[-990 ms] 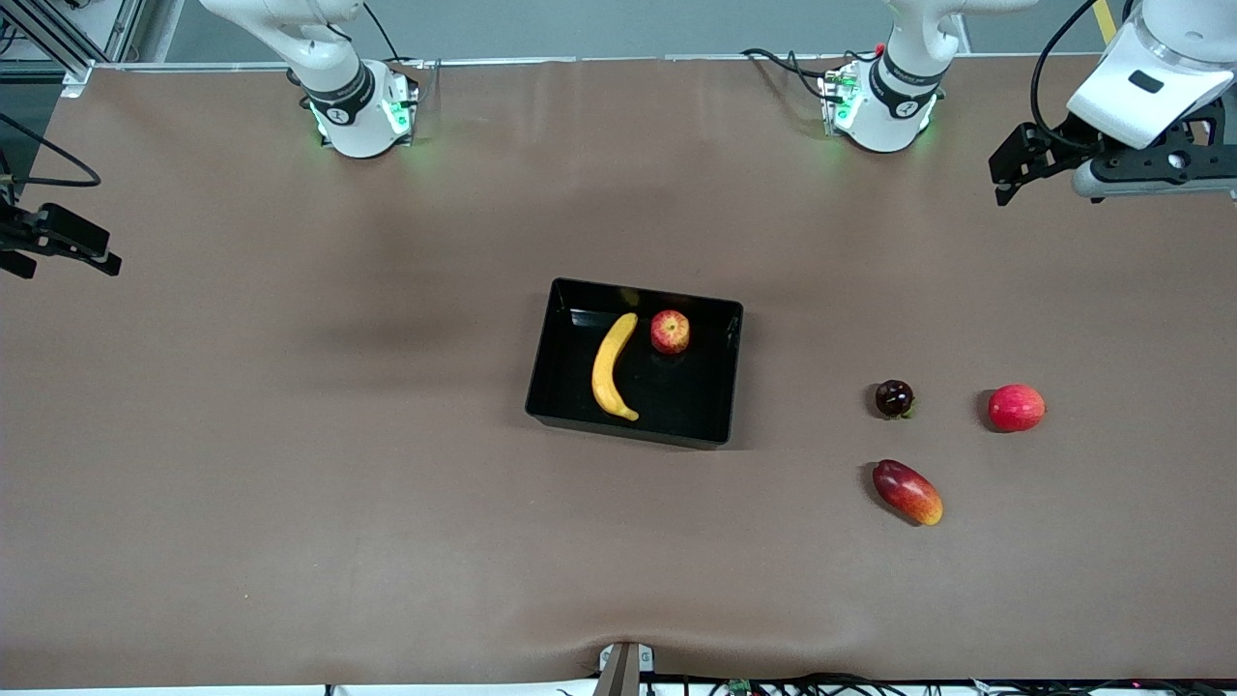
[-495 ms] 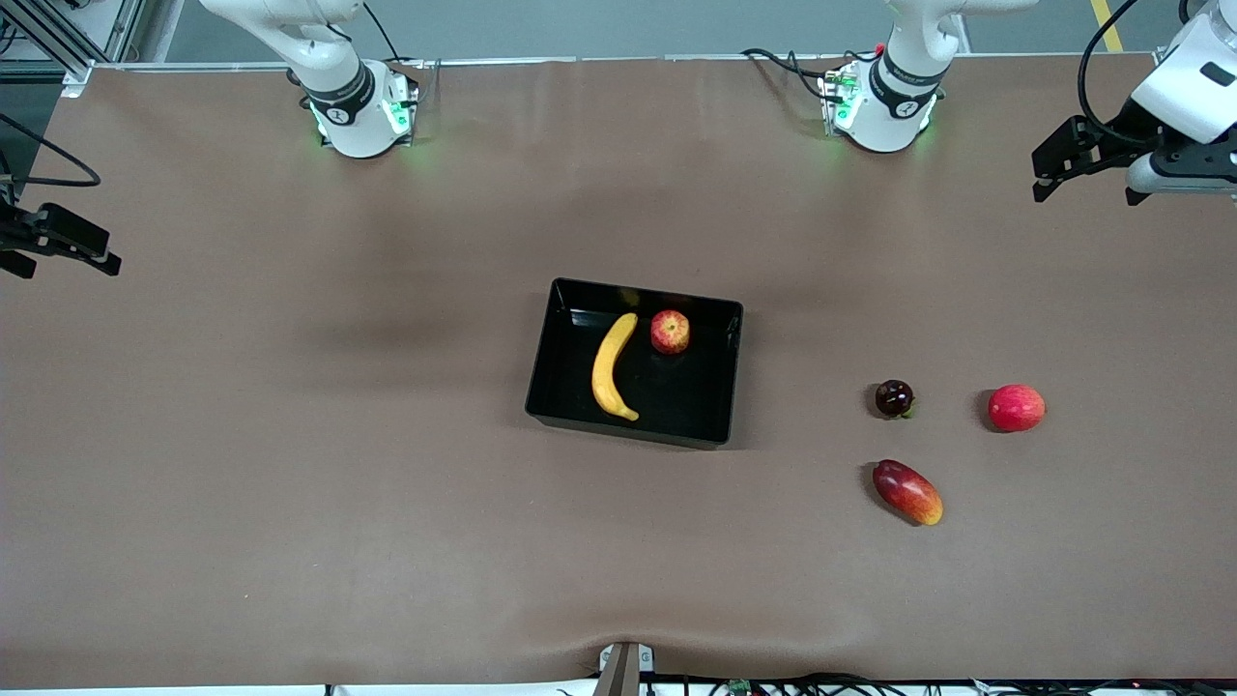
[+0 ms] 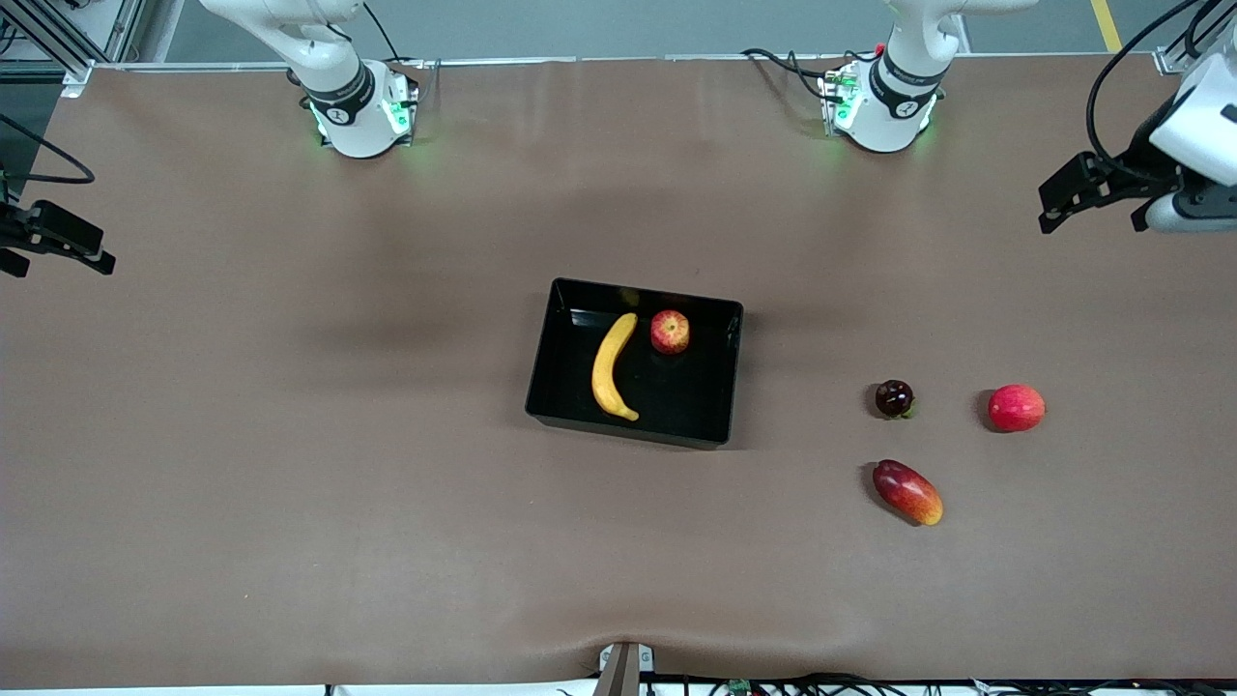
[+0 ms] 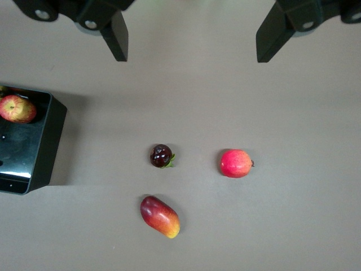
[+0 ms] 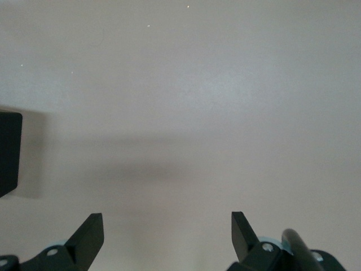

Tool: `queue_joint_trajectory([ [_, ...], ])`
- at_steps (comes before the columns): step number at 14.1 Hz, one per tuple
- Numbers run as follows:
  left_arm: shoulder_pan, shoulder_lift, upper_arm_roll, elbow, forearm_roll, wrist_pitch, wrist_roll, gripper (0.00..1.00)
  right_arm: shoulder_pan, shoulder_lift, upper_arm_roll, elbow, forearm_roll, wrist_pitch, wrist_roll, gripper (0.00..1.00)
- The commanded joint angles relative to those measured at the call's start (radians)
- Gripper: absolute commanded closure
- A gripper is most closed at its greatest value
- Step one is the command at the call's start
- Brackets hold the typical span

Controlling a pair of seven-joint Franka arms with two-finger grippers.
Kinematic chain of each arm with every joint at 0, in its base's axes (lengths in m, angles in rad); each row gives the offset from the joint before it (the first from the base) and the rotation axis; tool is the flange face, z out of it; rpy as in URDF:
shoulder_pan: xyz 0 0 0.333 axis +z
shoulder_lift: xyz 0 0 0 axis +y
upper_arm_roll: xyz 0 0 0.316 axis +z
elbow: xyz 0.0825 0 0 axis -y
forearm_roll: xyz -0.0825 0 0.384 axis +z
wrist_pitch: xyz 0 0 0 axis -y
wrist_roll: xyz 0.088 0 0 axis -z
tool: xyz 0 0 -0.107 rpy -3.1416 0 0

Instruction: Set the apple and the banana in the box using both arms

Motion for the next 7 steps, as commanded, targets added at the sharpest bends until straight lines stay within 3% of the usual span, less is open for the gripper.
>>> queue_joint_trajectory([
  [1,-0.005,0.019,-0.003,0.035,-0.030,-0.026,-0.069,0.00,-0.017,-0.002,0.008,0.008,-0.018,-0.017,-0.010,0.00],
  [7,-0.005,0.019,-0.007,0.039,-0.027,-0.026,-0.083,0.00,-0.007,-0.002,0.011,0.011,-0.015,-0.019,-0.008,0.00],
])
